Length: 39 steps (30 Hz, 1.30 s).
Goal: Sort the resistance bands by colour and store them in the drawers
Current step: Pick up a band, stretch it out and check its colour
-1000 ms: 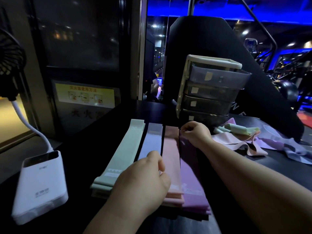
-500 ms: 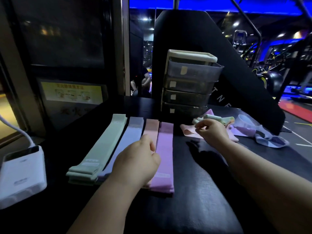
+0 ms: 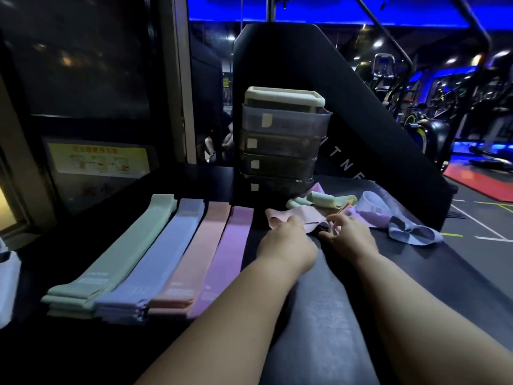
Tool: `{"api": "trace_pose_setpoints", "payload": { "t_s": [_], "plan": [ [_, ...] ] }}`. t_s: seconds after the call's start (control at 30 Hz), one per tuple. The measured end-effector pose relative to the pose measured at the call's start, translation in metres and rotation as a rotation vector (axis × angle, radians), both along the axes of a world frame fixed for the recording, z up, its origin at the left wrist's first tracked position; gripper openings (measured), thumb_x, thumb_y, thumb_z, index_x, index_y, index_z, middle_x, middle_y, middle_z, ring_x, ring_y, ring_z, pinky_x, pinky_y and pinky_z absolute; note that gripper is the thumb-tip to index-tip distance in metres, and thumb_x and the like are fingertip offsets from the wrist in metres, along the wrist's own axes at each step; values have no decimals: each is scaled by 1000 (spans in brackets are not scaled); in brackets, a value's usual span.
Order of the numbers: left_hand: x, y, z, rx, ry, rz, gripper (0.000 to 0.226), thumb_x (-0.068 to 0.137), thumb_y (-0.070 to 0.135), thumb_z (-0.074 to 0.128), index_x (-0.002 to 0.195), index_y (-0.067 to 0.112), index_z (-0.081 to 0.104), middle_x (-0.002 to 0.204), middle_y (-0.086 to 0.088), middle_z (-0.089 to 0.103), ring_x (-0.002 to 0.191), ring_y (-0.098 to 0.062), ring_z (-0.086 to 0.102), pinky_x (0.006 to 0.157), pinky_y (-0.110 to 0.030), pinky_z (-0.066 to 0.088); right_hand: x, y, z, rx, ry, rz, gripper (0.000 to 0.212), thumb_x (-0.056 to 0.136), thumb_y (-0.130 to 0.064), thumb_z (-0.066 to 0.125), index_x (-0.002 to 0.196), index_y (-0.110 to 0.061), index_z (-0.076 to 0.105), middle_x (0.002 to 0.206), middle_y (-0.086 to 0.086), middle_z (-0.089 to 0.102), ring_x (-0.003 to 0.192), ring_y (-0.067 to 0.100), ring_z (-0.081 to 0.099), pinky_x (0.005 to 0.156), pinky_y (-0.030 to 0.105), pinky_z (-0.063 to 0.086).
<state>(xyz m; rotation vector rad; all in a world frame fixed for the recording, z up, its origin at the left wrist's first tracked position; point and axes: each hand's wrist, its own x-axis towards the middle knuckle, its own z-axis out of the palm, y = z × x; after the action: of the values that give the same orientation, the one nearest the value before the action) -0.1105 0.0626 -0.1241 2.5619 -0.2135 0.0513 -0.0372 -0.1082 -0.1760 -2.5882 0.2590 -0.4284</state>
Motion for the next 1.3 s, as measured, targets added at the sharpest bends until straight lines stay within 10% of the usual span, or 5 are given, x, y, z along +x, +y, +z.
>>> {"api": "trace_pose_setpoints", "payload": {
  "t_s": [0.47,0.67,0.97,1.3],
  "plan": [
    [28,-13,-39,-176,-190,49,60,94,34,56,148,30,29,154,1,22,137,-27,25,109,-36,29,-12,-7,30,263,8,355,28,89,-29,65,63,-20,59,56,-12,53,57,4,48,57,21,37],
    [23,-10,-37,-200,-202,-74,47,96,34,52,142,37,41,156,15,22,140,-16,17,113,-33,21,-49,-6,56,419,111,565,13,88,-26,69,83,-15,71,75,-1,64,73,6,56,69,25,45],
    [0,-6,-27,-511,-250,-132,18,93,39,57,81,27,59,76,8,67,78,-11,62,73,-30,50,-59,-27,70,644,67,495,6,84,-15,73,79,-18,71,75,2,66,70,13,58,67,30,46],
    [6,-1,-19,-957,-224,62,18,93,36,60,83,22,63,75,7,68,71,-8,60,65,-27,47,-58,-27,70,828,213,672,39,68,-26,85,101,-16,67,83,-1,64,70,8,59,65,19,50]
  ]
}}
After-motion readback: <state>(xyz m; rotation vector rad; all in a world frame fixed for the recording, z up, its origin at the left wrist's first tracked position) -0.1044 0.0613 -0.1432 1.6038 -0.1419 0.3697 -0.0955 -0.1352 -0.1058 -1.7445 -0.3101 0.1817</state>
